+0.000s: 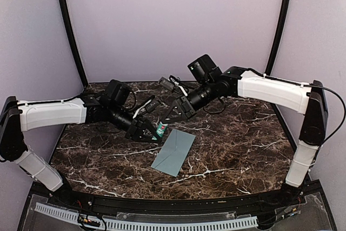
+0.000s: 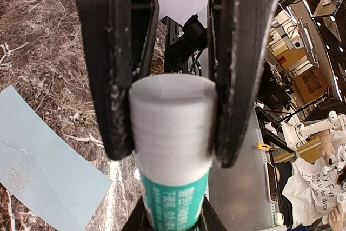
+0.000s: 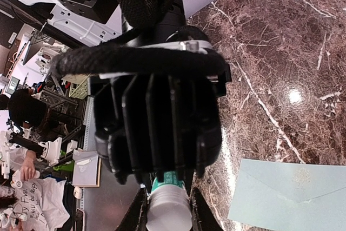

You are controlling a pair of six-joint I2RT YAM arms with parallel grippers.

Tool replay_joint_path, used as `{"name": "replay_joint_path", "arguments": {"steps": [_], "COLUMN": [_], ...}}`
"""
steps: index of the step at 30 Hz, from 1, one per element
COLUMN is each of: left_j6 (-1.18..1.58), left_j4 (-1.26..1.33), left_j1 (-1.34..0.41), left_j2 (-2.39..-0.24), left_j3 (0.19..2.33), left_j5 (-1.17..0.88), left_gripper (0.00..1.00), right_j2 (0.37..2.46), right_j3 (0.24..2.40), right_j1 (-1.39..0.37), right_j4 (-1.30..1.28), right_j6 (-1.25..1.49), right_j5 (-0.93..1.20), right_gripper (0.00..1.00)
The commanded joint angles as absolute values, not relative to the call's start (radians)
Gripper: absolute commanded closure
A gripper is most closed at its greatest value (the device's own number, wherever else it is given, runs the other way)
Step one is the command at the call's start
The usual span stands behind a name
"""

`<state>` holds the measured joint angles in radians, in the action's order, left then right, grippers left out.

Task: Place the letter into the envelope and seal it
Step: Close the solid glue cap on the solid glue, then place the solid glue at the center of the board.

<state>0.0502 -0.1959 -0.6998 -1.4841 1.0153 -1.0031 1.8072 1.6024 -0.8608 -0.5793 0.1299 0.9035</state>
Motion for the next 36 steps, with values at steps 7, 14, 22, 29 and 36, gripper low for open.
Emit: {"name": "replay_joint_path", "arguments": {"steps": [7, 14, 22, 29, 36], "left_j6": [0.11, -0.078, -0.083, 0.013, 0.128], "left_j4": [0.118, -0.093, -0.04, 0.176, 0.35], "left_j1": [-0.655, -0.665, -0.695, -0.732, -0.74], "left_j2": [-1.44, -1.449, -1.397, -1.361, -1.396], "left_j3": [1.115, 1.117, 1.045, 0.966, 0.944], "left_j5": [-1.014, -0.876, -0.681, -0.583, -0.588], "left_gripper": [1.0, 1.0, 1.0, 1.0, 1.0], "right_j2": [1.835, 1.721, 1.5, 1.457, 1.495], "right_j3": [1.569, 1.547, 1.376, 1.291, 1.295], "right_j1": [-1.025, -0.958, -0.829, -0.839, -0.912], "right_j4": [-0.72, -0.616, -0.314, -0.147, -0.07], "right_j6": [0.072, 0.152, 0.301, 0.397, 0.414], "right_j5": [1.052, 0.844, 0.697, 0.469, 0.347], "right_gripper": [1.0, 0.75, 0.15, 0.19, 0.31]}}
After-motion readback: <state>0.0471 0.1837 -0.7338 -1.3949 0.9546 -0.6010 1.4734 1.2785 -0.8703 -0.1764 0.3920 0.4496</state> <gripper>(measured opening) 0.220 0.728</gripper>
